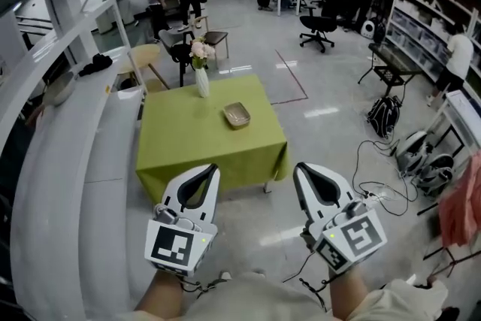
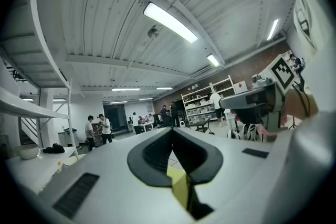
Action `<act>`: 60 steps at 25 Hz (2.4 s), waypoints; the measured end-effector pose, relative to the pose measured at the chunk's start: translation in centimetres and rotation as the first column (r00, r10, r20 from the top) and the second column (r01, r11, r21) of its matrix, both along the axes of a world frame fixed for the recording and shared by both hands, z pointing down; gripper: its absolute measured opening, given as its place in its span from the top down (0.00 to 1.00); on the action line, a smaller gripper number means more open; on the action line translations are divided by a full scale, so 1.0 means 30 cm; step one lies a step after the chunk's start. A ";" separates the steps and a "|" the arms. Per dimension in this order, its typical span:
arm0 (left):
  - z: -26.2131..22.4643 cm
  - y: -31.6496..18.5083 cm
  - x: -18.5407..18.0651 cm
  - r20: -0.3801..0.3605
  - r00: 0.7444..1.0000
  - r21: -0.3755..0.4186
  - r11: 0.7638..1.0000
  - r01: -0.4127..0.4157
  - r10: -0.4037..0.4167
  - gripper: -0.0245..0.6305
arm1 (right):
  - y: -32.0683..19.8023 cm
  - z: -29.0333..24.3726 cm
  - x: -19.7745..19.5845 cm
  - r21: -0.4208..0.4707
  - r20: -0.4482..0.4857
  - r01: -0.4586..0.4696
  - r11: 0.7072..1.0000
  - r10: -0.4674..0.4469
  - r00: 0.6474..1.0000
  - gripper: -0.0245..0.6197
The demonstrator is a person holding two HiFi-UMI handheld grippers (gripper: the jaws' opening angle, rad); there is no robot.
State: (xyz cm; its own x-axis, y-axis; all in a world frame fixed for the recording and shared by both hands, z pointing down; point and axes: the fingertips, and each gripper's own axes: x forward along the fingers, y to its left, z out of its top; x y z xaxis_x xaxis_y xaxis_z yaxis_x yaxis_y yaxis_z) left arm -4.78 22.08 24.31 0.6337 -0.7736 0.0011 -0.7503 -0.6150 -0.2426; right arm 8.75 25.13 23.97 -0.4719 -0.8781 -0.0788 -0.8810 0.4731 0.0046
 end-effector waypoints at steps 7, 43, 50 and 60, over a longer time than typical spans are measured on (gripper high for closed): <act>0.053 0.011 0.064 0.019 0.999 -0.010 0.999 0.032 -0.032 0.95 | -0.003 0.056 0.081 -0.028 0.026 0.021 0.999 -0.020 0.999 0.95; 0.182 -1.040 -0.112 0.013 1.000 -0.087 0.996 0.003 -0.002 0.95 | -1.062 0.214 -0.111 -0.164 -0.045 -0.003 0.987 -0.005 0.999 0.95; 0.194 -1.316 -0.182 0.009 1.000 -0.107 0.994 -0.011 0.012 0.95 | -1.351 0.218 -0.196 -0.176 -0.067 -0.014 0.984 0.002 0.998 0.95; 0.238 -1.578 -0.245 0.018 1.000 -0.110 0.994 -0.003 0.005 0.95 | -1.615 0.251 -0.237 -0.199 -0.081 -0.035 0.979 0.019 0.997 0.95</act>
